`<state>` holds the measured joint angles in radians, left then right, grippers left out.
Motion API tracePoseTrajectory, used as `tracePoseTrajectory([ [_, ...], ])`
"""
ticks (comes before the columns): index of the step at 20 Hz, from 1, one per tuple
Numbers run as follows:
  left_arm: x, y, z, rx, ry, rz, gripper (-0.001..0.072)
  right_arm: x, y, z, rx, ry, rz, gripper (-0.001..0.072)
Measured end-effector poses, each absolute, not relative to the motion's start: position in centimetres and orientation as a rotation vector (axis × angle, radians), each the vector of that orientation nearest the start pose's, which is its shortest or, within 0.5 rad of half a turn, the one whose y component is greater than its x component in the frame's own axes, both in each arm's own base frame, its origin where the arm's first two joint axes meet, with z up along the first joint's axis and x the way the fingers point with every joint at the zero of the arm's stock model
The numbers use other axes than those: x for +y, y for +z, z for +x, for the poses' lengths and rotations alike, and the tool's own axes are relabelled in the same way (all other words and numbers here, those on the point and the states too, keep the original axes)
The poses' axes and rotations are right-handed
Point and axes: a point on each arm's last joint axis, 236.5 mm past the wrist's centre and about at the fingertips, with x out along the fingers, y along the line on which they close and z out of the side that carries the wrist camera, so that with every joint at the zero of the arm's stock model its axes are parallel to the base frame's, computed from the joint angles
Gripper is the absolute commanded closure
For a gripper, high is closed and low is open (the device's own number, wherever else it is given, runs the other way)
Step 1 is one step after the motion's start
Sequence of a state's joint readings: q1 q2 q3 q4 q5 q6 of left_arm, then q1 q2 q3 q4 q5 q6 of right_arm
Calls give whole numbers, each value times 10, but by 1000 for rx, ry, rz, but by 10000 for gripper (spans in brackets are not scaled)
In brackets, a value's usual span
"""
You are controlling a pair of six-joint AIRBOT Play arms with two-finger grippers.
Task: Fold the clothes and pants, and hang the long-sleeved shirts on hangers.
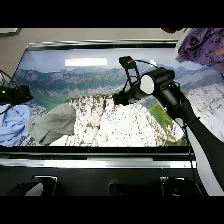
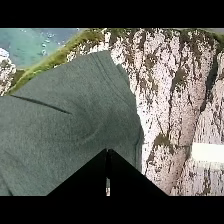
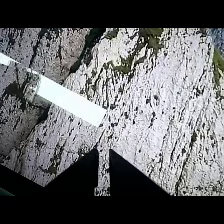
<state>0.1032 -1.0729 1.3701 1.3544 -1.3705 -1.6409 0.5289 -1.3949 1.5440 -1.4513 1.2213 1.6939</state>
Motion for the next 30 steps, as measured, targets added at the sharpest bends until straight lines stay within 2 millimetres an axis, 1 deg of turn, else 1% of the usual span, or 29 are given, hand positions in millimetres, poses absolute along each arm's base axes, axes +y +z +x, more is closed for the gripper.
tracePoseTrajectory([
  [6, -10, 149, 361, 1072, -29, -264, 683, 253, 101, 381, 1104, 488, -81, 595],
  [8, -4, 142, 359, 1095, -9, -248, 683, 253, 101, 381, 1104, 488, -81, 595],
  [11, 3, 125, 354, 1155, 17, -229, 682, 253, 101, 381, 1104, 488, -81, 595],
  [12, 5, 119, 352, 1172, 26, -223, 670, 253, 101, 381, 1104, 488, -81, 595],
  [13, 6, 112, 350, 1194, 32, -219, 562, 253, 101, 381, 1104, 488, -82, 595],
  [14, 8, 105, 348, 1214, 37, -216, 130, 253, 101, 381, 1104, 486, -83, 595],
  [15, 9, 98, 346, 1239, 47, -213, -13, 253, 101, 381, 1104, 486, -84, 595],
  [18, 22, 64, 332, 1338, 110, -201, -13, 252, 101, 381, 1106, 486, -84, 596],
  [19, 27, 50, 326, 1369, 139, -199, -13, 252, 101, 380, 1108, 486, -84, 596],
  [21, 32, 21, 315, 1418, 169, -197, -13, 252, 100, 379, 1114, 485, -86, 595],
  [24, 33, -25, 303, 1455, 201, -217, -13, 250, 98, 375, 1133, 485, -90, 595],
  [27, 25, -64, 306, 1435, 205, -281, -13, 249, 97, 373, 1142, 484, -93, 595],
  [28, 22, -72, 310, 1421, 202, -306, 52, 249, 97, 373, 1143, 484, -93, 594],
  [29, 17, -80, 315, 1409, 201, -340, 465, 249, 97, 373, 1145, 484, -94, 593],
  [30, 12, -86, 319, 1400, 195, -373, 681, 249, 96, 372, 1149, 483, -95, 575],
])
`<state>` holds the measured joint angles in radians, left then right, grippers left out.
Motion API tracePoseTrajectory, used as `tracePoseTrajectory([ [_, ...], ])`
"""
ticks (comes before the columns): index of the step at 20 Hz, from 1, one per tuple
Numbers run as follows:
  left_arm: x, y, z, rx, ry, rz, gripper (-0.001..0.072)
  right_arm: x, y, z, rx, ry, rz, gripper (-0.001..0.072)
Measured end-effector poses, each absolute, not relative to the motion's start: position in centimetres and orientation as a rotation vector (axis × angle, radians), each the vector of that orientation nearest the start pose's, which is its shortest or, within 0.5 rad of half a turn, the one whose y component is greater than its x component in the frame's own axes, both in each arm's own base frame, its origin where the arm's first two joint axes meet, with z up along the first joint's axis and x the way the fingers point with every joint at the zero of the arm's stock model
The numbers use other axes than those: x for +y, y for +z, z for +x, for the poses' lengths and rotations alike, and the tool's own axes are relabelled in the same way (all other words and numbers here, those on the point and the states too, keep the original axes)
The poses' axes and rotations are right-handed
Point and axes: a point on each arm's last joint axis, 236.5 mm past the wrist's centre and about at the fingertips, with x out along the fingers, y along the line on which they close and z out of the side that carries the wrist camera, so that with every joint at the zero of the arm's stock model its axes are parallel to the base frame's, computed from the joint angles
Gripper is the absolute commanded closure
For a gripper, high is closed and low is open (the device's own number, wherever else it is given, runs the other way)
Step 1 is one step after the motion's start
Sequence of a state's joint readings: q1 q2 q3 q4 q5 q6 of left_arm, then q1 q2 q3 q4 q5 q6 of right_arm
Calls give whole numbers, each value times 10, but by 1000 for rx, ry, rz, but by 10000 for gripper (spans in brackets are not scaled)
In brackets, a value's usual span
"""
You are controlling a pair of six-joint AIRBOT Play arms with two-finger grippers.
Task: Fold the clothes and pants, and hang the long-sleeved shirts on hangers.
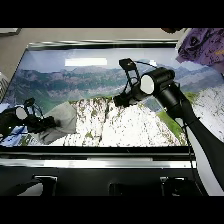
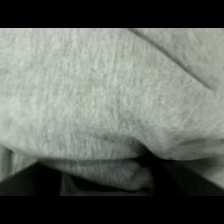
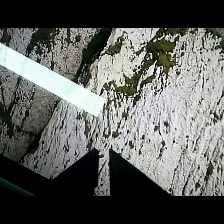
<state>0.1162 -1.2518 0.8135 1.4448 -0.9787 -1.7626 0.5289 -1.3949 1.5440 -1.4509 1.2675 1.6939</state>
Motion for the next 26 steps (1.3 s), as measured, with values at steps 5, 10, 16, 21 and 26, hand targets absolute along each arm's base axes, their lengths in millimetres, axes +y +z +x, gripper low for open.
tracePoseTrajectory([
  [5, -56, -85, 334, 1380, 21, -551, 686, 238, 89, 359, 1219, 464, -132, 557],
  [10, -189, -43, 334, 1379, -283, -568, 687, 203, 90, 339, 1295, 406, -257, 557],
  [16, -325, -26, 314, 1356, -449, -586, 362, 134, 111, 324, 1265, 266, -280, 396],
  [21, -337, -27, 334, 1337, -420, -641, -13, 79, 66, 303, 1273, 126, 3, 300],
  [26, -258, -12, 351, 1372, -355, -589, -13, 106, -18, 269, 1398, 222, 405, 277],
])
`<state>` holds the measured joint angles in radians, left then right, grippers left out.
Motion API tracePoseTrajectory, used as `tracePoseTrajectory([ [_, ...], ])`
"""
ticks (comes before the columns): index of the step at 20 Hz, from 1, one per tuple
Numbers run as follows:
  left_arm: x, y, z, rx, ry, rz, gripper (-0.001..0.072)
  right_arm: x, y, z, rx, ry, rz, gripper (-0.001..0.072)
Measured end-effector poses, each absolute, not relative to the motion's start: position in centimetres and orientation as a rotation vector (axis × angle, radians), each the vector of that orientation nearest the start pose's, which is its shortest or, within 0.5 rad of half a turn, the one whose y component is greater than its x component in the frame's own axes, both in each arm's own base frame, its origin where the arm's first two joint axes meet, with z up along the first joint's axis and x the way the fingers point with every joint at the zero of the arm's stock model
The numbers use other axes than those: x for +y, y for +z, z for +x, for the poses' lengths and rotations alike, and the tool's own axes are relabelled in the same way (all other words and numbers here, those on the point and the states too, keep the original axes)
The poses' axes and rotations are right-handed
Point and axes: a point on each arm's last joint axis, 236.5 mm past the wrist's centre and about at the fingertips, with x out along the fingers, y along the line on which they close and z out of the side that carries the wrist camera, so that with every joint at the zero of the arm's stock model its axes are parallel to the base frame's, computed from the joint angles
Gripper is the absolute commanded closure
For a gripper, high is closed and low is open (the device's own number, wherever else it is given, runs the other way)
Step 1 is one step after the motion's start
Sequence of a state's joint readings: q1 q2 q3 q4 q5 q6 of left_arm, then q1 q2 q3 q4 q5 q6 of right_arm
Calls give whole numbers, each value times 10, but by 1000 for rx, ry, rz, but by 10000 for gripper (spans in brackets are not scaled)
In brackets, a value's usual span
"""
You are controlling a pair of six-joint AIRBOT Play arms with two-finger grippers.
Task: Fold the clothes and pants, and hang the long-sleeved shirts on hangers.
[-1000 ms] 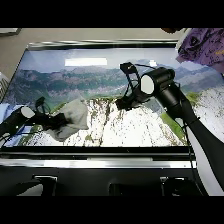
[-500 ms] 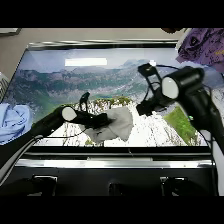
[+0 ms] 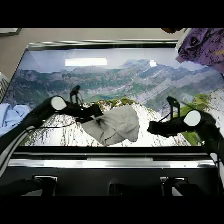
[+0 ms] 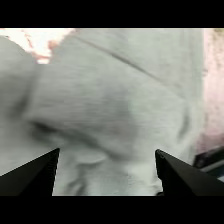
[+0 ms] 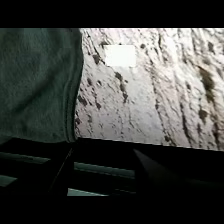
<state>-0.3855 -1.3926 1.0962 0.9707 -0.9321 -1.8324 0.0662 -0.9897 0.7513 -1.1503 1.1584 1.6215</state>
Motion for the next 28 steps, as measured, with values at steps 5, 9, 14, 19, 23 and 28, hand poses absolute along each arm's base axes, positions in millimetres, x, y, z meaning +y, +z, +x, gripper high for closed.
tracePoseTrajectory([
  [5, -156, 10, 357, 1370, -223, -558, -12, 149, -57, 267, 1391, 364, 662, 291],
  [9, -104, 23, 356, 1348, -157, -571, -12, 171, -77, 277, 1384, 425, 806, 597],
  [14, -80, -2, 343, 1371, -109, -612, -11, 179, -85, 281, 1369, 481, 829, 674],
  [19, -112, -46, 336, 1366, -172, -775, -11, 184, -57, 284, 1312, 525, 838, 674],
  [23, -145, -70, 338, 1368, -234, -834, -8, 186, -42, 284, 1288, 536, 851, 674],
  [28, -172, -90, 347, 1358, -248, -895, 630, 188, -31, 281, 1282, 549, 867, 674],
])
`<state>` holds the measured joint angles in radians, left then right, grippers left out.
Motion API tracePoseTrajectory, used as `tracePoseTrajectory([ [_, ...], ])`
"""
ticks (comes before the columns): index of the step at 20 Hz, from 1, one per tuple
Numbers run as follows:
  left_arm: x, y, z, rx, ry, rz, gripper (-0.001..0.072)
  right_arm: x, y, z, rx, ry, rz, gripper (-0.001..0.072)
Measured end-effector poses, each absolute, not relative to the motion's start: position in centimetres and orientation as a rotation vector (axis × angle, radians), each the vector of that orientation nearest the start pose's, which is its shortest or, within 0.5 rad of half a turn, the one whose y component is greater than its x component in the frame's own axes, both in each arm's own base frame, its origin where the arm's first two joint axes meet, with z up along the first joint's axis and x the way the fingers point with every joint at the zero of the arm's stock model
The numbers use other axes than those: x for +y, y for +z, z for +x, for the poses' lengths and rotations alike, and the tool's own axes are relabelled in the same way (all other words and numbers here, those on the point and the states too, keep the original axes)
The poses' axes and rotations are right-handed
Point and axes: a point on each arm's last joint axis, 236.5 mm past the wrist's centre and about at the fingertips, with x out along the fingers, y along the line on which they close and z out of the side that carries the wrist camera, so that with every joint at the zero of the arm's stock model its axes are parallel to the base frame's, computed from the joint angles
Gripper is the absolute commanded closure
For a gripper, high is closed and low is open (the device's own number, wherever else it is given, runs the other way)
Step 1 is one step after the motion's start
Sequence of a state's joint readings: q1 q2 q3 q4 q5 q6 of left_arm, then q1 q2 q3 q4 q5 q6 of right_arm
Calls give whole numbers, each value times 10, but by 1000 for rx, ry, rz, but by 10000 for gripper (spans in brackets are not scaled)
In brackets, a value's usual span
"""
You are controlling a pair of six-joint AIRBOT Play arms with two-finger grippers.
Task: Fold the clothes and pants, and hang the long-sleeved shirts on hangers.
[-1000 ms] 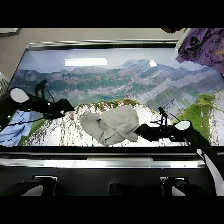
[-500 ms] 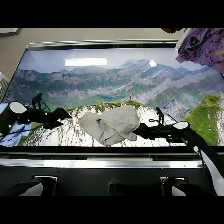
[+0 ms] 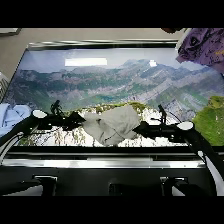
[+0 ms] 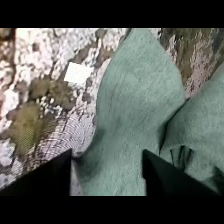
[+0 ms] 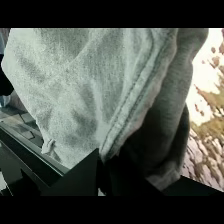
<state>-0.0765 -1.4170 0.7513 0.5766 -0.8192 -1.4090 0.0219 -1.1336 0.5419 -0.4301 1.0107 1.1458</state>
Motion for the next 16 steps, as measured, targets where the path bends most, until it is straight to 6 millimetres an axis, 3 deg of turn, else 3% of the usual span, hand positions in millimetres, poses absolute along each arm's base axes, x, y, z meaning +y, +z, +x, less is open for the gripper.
tracePoseTrajectory([
  [1, -176, -92, 349, 1358, -252, -902, 684, 189, -29, 280, 1282, 550, 871, 674],
  [4, -183, -87, 362, 1326, -270, -908, 689, 189, -19, 280, 1257, 570, 853, 675],
  [6, -179, -66, 384, 1256, -297, -894, 690, 185, -5, 287, 1223, 576, 797, 675],
  [8, -164, -29, 409, 1160, -319, -858, 691, 174, 21, 305, 1161, 563, 681, 675],
  [10, -135, 32, 440, 1015, -318, -793, 691, 158, 66, 333, 1050, 539, 543, 676],
  [12, -104, 108, 459, 855, -318, -692, 690, 143, 133, 361, 892, 513, 420, 675],
  [14, -75, 195, 460, 686, -305, -566, 690, 131, 209, 375, 731, 495, 311, 675],
  [16, -52, 273, 440, 541, -269, -443, 690, 119, 286, 369, 573, 471, 219, 675],
])
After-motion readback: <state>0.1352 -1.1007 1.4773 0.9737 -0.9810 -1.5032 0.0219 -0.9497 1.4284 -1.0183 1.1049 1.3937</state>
